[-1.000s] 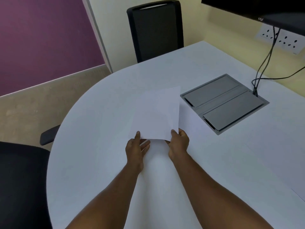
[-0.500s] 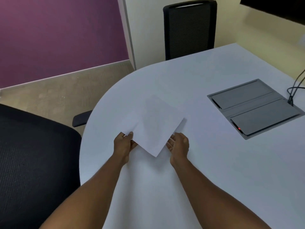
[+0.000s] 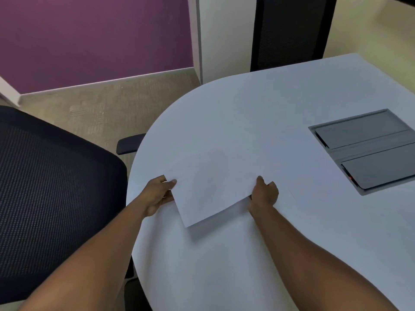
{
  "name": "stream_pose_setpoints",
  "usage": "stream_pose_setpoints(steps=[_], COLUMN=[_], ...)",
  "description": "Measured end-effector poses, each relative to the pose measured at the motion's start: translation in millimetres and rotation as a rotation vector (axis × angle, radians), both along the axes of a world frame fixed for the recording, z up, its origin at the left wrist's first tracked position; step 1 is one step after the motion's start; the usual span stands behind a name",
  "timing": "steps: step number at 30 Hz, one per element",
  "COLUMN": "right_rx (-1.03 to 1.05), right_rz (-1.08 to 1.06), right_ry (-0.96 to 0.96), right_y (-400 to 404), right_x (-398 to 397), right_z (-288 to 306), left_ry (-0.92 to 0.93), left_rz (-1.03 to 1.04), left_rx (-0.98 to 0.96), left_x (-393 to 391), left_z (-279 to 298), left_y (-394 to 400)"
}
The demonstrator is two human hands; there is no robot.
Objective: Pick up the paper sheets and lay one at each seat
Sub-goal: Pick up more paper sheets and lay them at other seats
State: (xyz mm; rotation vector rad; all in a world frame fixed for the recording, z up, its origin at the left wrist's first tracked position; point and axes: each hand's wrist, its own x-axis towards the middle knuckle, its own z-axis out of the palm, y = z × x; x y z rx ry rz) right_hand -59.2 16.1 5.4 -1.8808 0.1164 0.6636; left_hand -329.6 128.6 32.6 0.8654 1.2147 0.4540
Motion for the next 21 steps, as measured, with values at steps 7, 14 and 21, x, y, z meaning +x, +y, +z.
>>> stream_pose_setpoints(steps=[7, 14, 21], right_rx=[0.031, -0.021, -0.100], right_rz=[0.017, 0.123, 0.289], right_ry=[0.054, -0.018, -0.175], right_y=[-13, -24, -34], right_x=[-19, -33, -32], right_z=[-9, -9, -10], left_ry=[0.290, 0.554, 0.757], left_rz=[0.208, 0.217, 0.143], left_rx=[0.189, 0.294, 0.356], left_x=[-5, -7, -4], left_z=[-15, -30, -33], left_y=[21, 22, 16])
